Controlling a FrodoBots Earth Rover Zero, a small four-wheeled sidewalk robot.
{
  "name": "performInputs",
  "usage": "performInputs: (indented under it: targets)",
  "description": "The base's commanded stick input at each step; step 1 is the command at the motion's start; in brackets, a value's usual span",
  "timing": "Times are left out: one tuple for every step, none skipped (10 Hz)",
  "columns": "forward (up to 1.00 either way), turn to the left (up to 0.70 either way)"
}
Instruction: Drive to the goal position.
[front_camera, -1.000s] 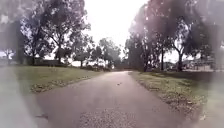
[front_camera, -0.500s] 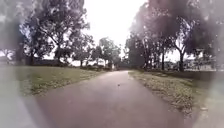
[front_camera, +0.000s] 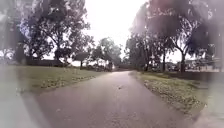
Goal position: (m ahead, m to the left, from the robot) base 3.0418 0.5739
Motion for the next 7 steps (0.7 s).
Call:
performInputs:
  targets:
    - [0.7,0.0]
    - [0.7,0.0]
    - [0.7,0.0]
    - [0.7,0.0]
    - [0.7,0.0]
    - [0.7,0.0]
    - [0.7,0.0]
